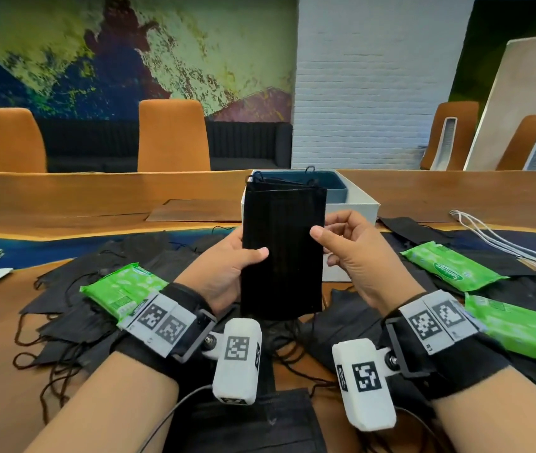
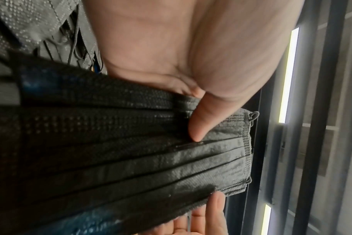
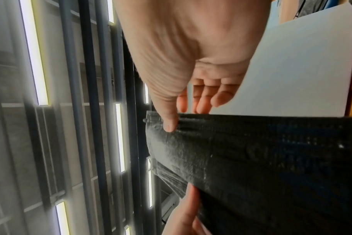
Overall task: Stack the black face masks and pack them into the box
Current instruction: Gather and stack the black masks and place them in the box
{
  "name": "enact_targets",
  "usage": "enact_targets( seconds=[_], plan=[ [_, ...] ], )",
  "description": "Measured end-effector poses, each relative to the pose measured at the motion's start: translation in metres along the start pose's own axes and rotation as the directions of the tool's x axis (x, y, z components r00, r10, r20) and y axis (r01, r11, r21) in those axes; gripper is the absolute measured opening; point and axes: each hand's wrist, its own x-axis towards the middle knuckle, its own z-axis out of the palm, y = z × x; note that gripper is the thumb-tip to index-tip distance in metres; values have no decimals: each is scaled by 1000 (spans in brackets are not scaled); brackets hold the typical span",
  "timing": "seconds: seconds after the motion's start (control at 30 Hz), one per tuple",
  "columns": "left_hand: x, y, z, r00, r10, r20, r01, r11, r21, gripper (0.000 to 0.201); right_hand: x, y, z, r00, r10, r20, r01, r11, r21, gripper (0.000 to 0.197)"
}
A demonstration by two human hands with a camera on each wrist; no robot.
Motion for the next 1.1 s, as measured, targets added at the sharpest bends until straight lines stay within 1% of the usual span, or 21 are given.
enact_targets(
  seconds=[0.1,0.13,0.2,0.23,0.3,0.4,0.47,0.57,0.6,0.67,0.7,0.77,0.83,0.9,0.93,0.97,1.0,1.07,1.1],
  plan=[
    [-2,2,0,1000,-17,14,17,1000,-14,37,-2,-1,0,990,101,103,-93,993,-76,50],
    [-2,2,-1,999,-34,27,34,999,-7,37,-3,-2,0,980,135,144,-124,989,-84,50],
    [-3,-1,-1,996,-73,48,70,997,44,38,-7,-7,1,961,170,218,-154,984,-88,31],
    [-3,-2,-1,995,-81,57,77,994,82,39,-8,-7,0,952,188,241,-161,979,-128,29],
    [-4,-5,0,994,-80,79,70,989,129,48,-10,-6,1,943,201,265,-142,964,-226,44],
    [-4,-8,3,987,-86,137,68,989,132,57,-12,-3,6,948,187,259,-124,962,-241,61],
    [-4,-11,5,980,-106,170,86,989,121,59,-12,0,8,947,183,265,-124,966,-226,67],
    [-2,-16,7,981,-122,150,109,990,93,55,-14,3,12,938,193,287,-126,963,-237,82],
    [-2,-17,7,985,-117,128,107,991,82,50,-14,2,12,935,200,294,-126,960,-250,81],
    [0,-16,8,994,-88,70,82,994,75,40,-16,-3,11,934,199,297,-117,955,-271,61],
    [0,-15,8,997,-67,37,64,995,77,40,-15,-6,8,937,197,290,-112,952,-285,52],
    [0,-10,6,1000,-9,-21,11,998,66,41,-12,-12,2,954,170,248,-75,933,-352,31],
    [1,-6,3,997,45,-69,-42,998,39,40,-8,-13,-5,978,121,171,-44,915,-401,24],
    [3,-5,-2,990,77,-114,-71,996,54,41,-5,-12,-8,991,80,107,-38,938,-346,14],
    [4,-6,-3,988,84,-126,-75,994,76,44,-5,-12,-9,993,56,101,-23,953,-304,9],
    [4,-7,-4,989,83,-125,-71,993,97,48,-5,-12,-8,992,46,116,-11,957,-290,5],
    [4,-8,-4,991,76,-112,-63,991,114,51,-6,-12,-7,989,50,136,-7,954,-301,6],
    [3,-10,-3,996,58,-63,-49,989,138,53,-6,-9,-2,985,47,167,10,946,-324,12],
    [3,-10,-3,998,52,-46,-45,988,145,55,-6,-8,0,988,36,152,15,946,-323,15]
  ],
)
